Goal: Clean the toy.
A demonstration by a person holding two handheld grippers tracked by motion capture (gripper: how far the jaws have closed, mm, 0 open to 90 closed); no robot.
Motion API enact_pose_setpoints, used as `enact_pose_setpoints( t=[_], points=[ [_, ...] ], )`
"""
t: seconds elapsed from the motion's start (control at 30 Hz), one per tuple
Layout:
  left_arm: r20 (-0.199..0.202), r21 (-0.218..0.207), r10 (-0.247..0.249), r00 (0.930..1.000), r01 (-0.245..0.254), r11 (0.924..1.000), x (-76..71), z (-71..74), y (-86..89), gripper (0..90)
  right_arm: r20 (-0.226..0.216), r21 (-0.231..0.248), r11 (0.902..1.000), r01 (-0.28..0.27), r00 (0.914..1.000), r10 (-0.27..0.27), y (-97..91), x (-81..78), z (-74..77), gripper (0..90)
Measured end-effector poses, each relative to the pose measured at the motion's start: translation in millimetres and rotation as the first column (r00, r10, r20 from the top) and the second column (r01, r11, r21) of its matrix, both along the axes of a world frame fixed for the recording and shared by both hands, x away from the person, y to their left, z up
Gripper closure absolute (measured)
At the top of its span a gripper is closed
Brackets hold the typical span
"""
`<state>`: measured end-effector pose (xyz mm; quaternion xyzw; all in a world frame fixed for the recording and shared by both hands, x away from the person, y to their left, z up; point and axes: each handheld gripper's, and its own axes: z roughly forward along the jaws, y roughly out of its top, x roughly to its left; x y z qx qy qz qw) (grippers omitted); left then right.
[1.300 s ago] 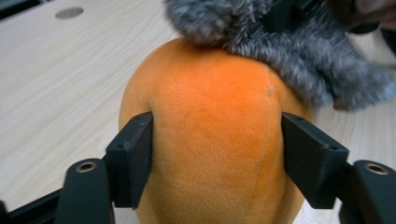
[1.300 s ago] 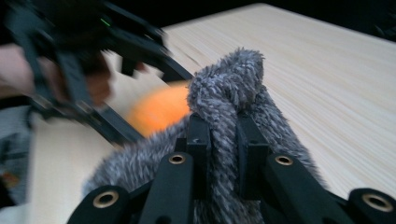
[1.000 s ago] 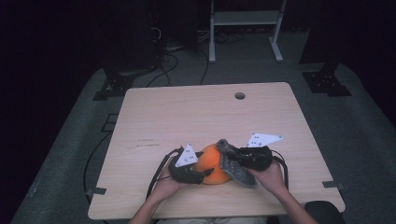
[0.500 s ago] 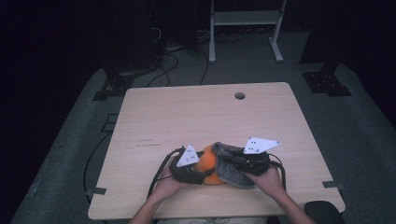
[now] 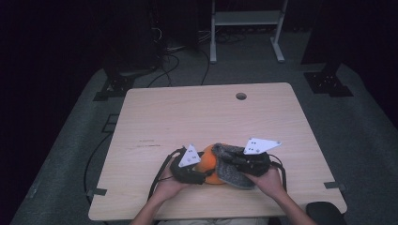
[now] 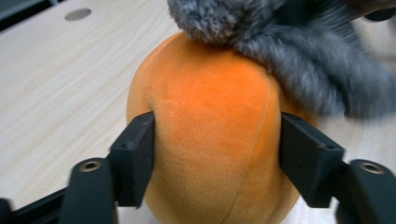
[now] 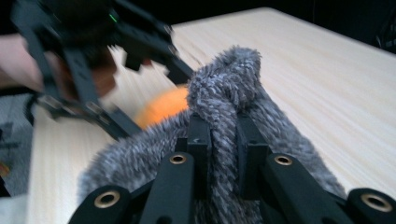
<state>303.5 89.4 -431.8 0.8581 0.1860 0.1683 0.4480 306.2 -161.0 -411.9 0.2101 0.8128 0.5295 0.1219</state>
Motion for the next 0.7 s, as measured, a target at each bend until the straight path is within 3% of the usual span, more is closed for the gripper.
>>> enact_pose_setpoints(
  t=[0.07,0.13,0.27,0.33,0.43,0.57,0.63,0.7],
  points=[
    [0.010,0.000,-0.002,0.9999,0.002,1.0000,-1.5,0.8,-2.8,34.9,0.018,0.015,0.9995,-0.029,0.9994,0.029,5.6,-4.5,3.2,78.1],
    [0.007,-0.002,-0.008,0.9999,0.008,1.0000,-1.6,1.6,-2.6,34.9,0.024,-0.032,0.9995,-0.006,0.9997,0.007,8.0,-4.4,1.4,78.2],
    [-0.022,-0.036,-0.014,0.9997,0.014,0.9993,1.3,1.4,1.3,33.2,-0.004,-0.042,0.9983,0.041,0.9991,-0.041,-4.2,4.3,-1.1,78.3],
    [-0.038,-0.060,-0.004,0.9993,0.002,0.9982,3.6,0.9,2.5,25.8,-0.009,-0.042,0.9976,0.054,0.9985,-0.055,-8.2,5.4,-1.6,78.3],
    [-0.107,-0.068,0.011,0.9942,-0.018,0.9976,9.8,-3.4,3.3,15.6,-0.001,-0.031,0.9981,0.054,0.9985,-0.054,-7.6,3.1,0.1,78.2],
    [-0.055,-0.036,0.004,0.9985,-0.006,0.9993,6.1,-2.6,-0.6,25.5,0.034,-0.009,0.9996,-0.026,0.9991,0.027,6.9,-5.3,5.7,77.7],
    [-0.002,-0.016,0.003,1.0000,-0.003,0.9999,1.9,-0.6,-2.0,32.3,0.048,-0.036,0.9989,-0.031,0.9983,0.033,12.4,-6.8,4.4,77.8],
    [0.015,-0.028,0.003,0.9999,-0.002,0.9996,-0.7,3.2,-1.3,35.3,0.043,-0.048,0.9986,-0.021,0.9988,0.023,10.4,-4.4,2.9,78.1]
  ],
)
